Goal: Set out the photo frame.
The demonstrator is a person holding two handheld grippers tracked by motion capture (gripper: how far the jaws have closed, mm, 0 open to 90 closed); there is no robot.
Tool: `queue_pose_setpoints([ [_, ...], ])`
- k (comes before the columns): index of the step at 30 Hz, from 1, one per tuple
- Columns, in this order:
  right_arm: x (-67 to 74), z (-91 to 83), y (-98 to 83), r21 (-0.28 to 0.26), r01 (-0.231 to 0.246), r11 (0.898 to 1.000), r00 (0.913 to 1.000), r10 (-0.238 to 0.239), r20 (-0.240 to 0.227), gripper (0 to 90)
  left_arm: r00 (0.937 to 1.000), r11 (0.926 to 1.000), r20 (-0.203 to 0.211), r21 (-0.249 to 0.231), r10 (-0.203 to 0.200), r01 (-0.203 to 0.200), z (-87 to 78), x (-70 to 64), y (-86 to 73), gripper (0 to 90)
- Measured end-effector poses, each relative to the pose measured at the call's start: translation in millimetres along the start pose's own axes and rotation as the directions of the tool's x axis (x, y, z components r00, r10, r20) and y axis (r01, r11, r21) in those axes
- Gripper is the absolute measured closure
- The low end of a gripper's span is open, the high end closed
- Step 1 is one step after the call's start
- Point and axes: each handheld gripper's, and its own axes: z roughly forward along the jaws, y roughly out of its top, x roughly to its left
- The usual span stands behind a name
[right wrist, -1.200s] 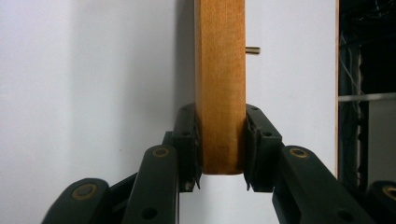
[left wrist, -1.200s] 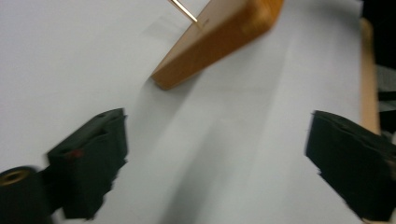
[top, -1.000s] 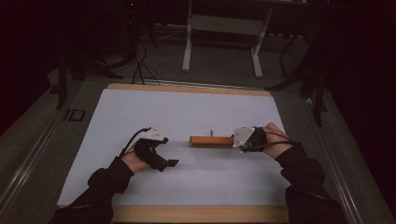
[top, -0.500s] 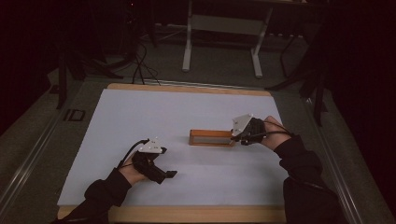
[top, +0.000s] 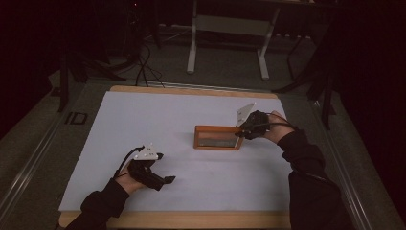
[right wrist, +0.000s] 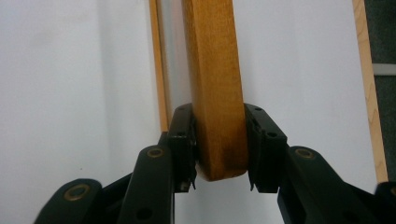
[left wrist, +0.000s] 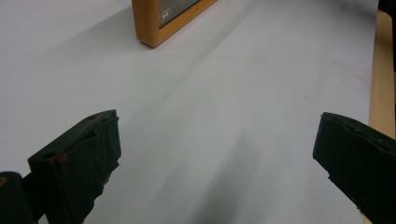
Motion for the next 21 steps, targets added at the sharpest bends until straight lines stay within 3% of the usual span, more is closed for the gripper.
queue_pose_setpoints([
  [13, -21.9, 7.5, -0.8, 0.0, -0.06, 0.998, 0.9969, 0.059, -0.052, 62.6, 0.9996, 0.9997, 0.012, 0.006, -0.025, 0.025, 5.3, 5.5, -6.8, 1.5],
  [21, -37.2, 15.0, 1.7, 0.031, -0.077, 0.997, 0.9938, 0.079, -0.079, 59.2, 0.9993, 0.9994, 0.013, 0.002, -0.034, 0.034, 6.7, 8.6, -8.6, 1.5],
])
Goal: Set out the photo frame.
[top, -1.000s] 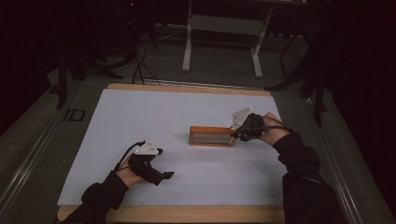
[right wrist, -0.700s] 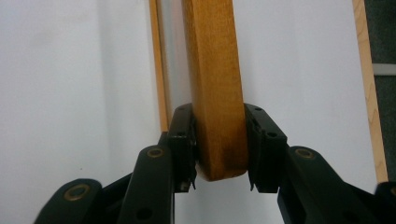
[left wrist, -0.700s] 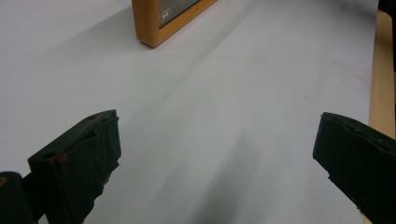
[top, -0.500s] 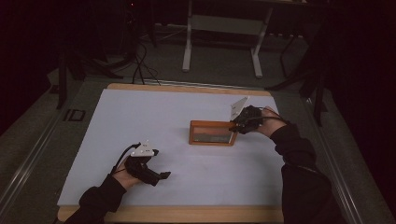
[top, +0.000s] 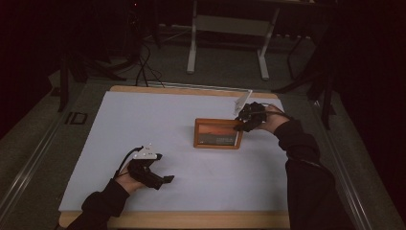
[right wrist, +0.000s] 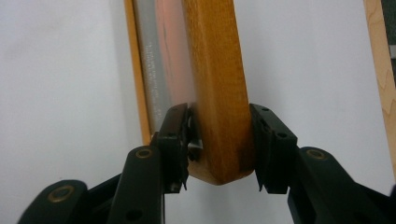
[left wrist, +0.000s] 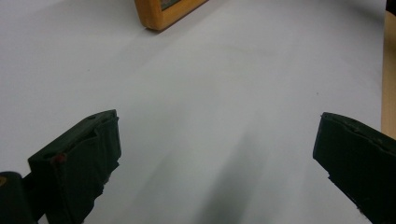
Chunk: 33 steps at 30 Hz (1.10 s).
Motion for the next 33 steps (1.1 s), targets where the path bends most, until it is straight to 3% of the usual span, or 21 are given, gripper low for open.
queue_pose_setpoints([
  [10, -14.8, 4.3, 1.7, 0.015, 0.019, 1.0, 0.9987, -0.018, -0.047, 58.5, 0.9998, 1.0, 0.02, 0.004, -0.005, 0.005, 2.7, 0.2, -1.8, 1.5],
  [19, -18.5, 6.4, 0.1, -0.016, 0.097, 0.995, 0.9949, -0.098, -0.027, 57.0, 0.9996, 1.0, 0.028, 0.006, -0.008, 0.008, 2.5, 1.2, -1.8, 1.5],
  [23, -19.7, 7.9, 1.2, -0.018, 0.107, 0.994, 0.9941, -0.107, -0.014, 56.3, 0.9996, 1.0, 0.028, 0.004, -0.007, 0.007, 2.1, 0.7, -1.8, 1.5],
  [28, -21.0, 9.0, 0.8, -0.026, 0.064, 0.998, 0.9978, -0.065, -0.014, 55.2, 0.9996, 1.0, 0.028, 0.006, -0.007, 0.007, 2.1, 1.2, -2.2, 1.5],
  [33, -17.5, 8.7, 0.4, -0.024, 0.031, 0.999, 0.999, -0.03, 0.033, 48.6, 0.9996, 1.0, 0.027, 0.009, -0.003, 0.002, 2.5, 0.9, -2.9, 1.5],
])
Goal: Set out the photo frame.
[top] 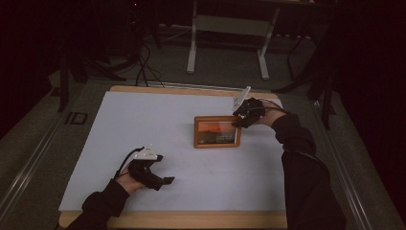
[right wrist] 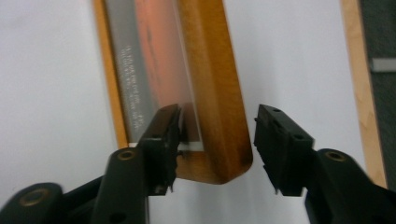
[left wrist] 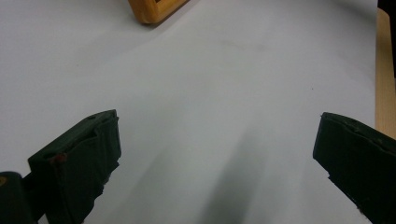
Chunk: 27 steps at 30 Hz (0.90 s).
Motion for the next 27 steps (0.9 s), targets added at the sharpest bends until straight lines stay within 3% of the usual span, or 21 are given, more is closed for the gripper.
queue_pose_setpoints([
  [6, 3.6, -3.6, -1.6, -0.027, -0.001, 1.0, 0.9983, 0.003, 0.058, 32.5, 1.0, 1.0, 0.004, 0.004, 0.0, 0.0, 0.3, 0.4, -0.5, 1.5],
  [10, 5.0, -11.5, -1.1, -0.061, -0.06, 0.996, 0.9974, 0.062, 0.036, 24.0, 1.0, 1.0, 0.004, 0.006, 0.003, -0.003, 0.7, 0.0, -0.5, 1.5],
  [12, 7.3, -15.5, -0.7, -0.083, -0.065, 0.994, 0.9955, 0.07, 0.063, 20.0, 1.0, 1.0, 0.004, 0.008, 0.004, -0.004, 0.7, -0.3, -0.4, 1.5],
  [19, 21.0, -35.6, 0.7, -0.208, -0.11, 0.972, 0.9914, 0.123, 0.046, 13.6, 1.0, 1.0, 0.005, 0.003, 0.006, -0.006, -0.7, -0.8, 0.1, 1.5],
  [21, 27.3, -40.2, 1.0, -0.24, -0.119, 0.964, 0.9882, 0.138, 0.065, 13.6, 0.9999, 1.0, 0.006, 0.002, 0.01, -0.01, -0.8, -1.1, 0.5, 1.5],
  [24, 34.9, -44.3, 1.3, -0.261, -0.108, 0.959, 0.9899, 0.128, 0.061, 13.8, 0.9999, 1.0, 0.005, -0.001, 0.01, -0.01, -1.0, -2.3, 0.9, 1.5],
  [27, 47.1, -48.9, 2.0, -0.3, -0.121, 0.946, 0.989, 0.141, 0.045, 14.0, 0.9999, 0.9999, 0.006, 0.0, 0.014, -0.014, -1.4, -3.0, 1.2, 1.5],
])
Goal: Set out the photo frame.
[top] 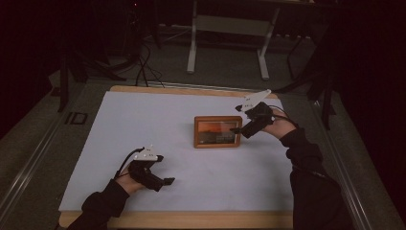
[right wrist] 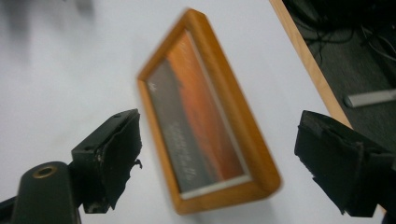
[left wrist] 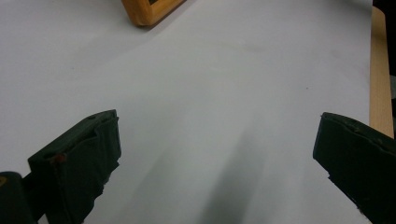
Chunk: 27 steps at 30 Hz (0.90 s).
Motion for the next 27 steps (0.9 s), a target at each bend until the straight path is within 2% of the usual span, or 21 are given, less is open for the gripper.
queue_pose_setpoints([
  [4, 15.3, -4.0, -2.5, -0.052, -0.009, 0.999, 1.0, 0.009, -0.002, 14.0, 1.0, 1.0, 0.001, 0.0, 0.002, -0.002, -0.2, -0.3, -0.1, 1.5],
  [7, 26.8, -4.0, -8.0, -0.103, -0.037, 0.994, 0.9992, 0.035, -0.02, 14.0, 1.0, 1.0, 0.0, -0.003, 0.004, -0.004, -0.7, -0.7, -0.1, 1.5],
  [10, 35.6, -2.2, -13.9, -0.122, -0.046, 0.991, 0.9988, 0.044, -0.021, 14.0, 1.0, 1.0, -0.001, -0.004, 0.008, -0.008, -1.2, -0.7, 0.1, 1.5],
  [13, 41.2, -1.4, -18.0, -0.143, -0.063, 0.988, 0.9979, 0.059, -0.028, 14.0, 1.0, 0.9999, 0.0, -0.006, 0.01, -0.01, -1.5, -0.8, 0.1, 1.5],
  [14, 49.7, -0.4, -23.4, -0.167, -0.083, 0.982, 0.9963, 0.078, -0.035, 14.1, 1.0, 0.9999, 0.0, -0.005, 0.009, -0.009, -1.4, -0.9, 0.1, 1.5],
  [19, 64.2, 4.0, -32.9, -0.183, -0.105, 0.978, 0.9945, 0.101, -0.028, 14.1, 0.9999, 0.9999, 0.002, -0.005, 0.013, -0.013, -1.2, -1.4, 0.1, 1.5],
  [24, 73.2, 9.1, -40.4, -0.195, -0.134, 0.972, 0.9909, 0.128, -0.043, 14.1, 0.9999, 0.9999, 0.001, -0.005, 0.014, -0.014, -2.1, -1.8, 0.2, 1.5],
  [27, 84.8, 14.2, -47.9, -0.218, -0.18, 0.959, 0.9837, 0.175, -0.044, 14.1, 0.9999, 0.9999, 0.001, -0.005, 0.014, -0.014, -2.2, -2.1, 0.0, 1.5],
])
